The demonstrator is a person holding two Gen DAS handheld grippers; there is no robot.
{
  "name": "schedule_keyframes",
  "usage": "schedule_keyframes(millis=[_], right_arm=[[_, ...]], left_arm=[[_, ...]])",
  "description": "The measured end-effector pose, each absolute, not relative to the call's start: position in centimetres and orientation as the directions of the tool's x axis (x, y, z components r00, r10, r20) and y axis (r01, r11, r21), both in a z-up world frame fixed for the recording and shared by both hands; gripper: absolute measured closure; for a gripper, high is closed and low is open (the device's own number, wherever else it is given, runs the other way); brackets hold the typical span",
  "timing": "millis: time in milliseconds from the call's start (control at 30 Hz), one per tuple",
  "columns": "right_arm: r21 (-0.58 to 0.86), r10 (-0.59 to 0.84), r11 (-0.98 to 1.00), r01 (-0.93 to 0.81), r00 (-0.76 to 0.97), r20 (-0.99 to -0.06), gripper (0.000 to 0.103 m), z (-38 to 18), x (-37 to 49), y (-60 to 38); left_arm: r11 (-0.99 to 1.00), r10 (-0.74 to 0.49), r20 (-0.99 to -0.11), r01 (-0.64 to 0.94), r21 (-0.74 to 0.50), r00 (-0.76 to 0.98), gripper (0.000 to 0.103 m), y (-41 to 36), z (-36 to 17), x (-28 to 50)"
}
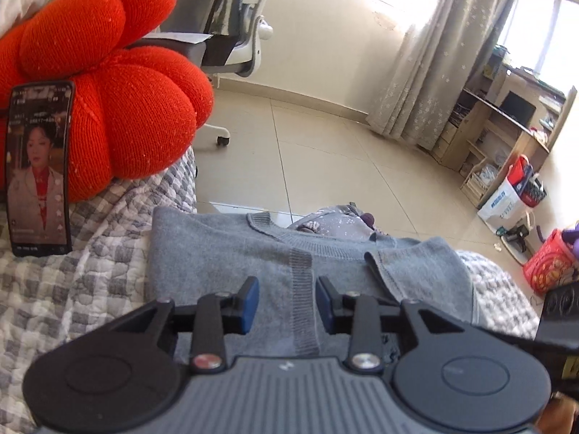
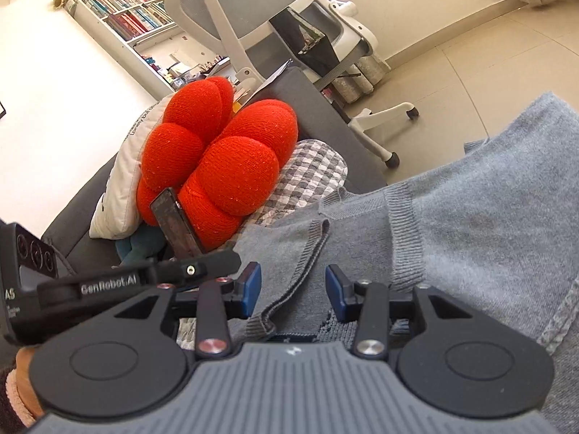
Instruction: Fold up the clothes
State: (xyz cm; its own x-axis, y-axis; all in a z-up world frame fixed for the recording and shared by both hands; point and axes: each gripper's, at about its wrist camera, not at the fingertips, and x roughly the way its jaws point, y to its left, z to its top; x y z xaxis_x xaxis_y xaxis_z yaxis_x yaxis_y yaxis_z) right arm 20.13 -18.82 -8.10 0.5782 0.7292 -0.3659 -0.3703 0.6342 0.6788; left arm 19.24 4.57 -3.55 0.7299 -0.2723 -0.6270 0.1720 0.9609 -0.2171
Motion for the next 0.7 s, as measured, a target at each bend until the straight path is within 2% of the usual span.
schedule_keyframes(millis=[233, 433, 567, 700], right_arm=[[0.671, 0.726, 0.643, -0.369, 0.573, -0.380, 0.059, -8.3, 19.9, -18.7], [0.668, 0.726, 0.645, -0.372, 0.570, -0.384, 0.059, -8.4, 19.9, -18.5], [0.667, 0.726, 0.646, -0.371, 0.569, -0.386, 0.059, -8.5, 20.0, -18.4], [0.668, 0.726, 0.646, -0.369, 0.568, -0.388, 0.059, -8.6, 20.0, -18.4]], left_arm=[[0.950, -0.211, -0.628, 0.308, 0.048, 0.749, 0.068, 3.9, -4.8, 14.7], [0.878, -0.112, -0.642, 0.378, 0.294, 0.759, 0.068, 2.0, -6.6, 12.6], [0.785, 0.034, -0.622, 0.365, 0.501, 0.782, 0.068, 0.9, -7.9, 11.9], [0.756, 0.056, -0.597, 0.356, 0.549, 0.801, 0.069, 0.5, -8.3, 12.1]])
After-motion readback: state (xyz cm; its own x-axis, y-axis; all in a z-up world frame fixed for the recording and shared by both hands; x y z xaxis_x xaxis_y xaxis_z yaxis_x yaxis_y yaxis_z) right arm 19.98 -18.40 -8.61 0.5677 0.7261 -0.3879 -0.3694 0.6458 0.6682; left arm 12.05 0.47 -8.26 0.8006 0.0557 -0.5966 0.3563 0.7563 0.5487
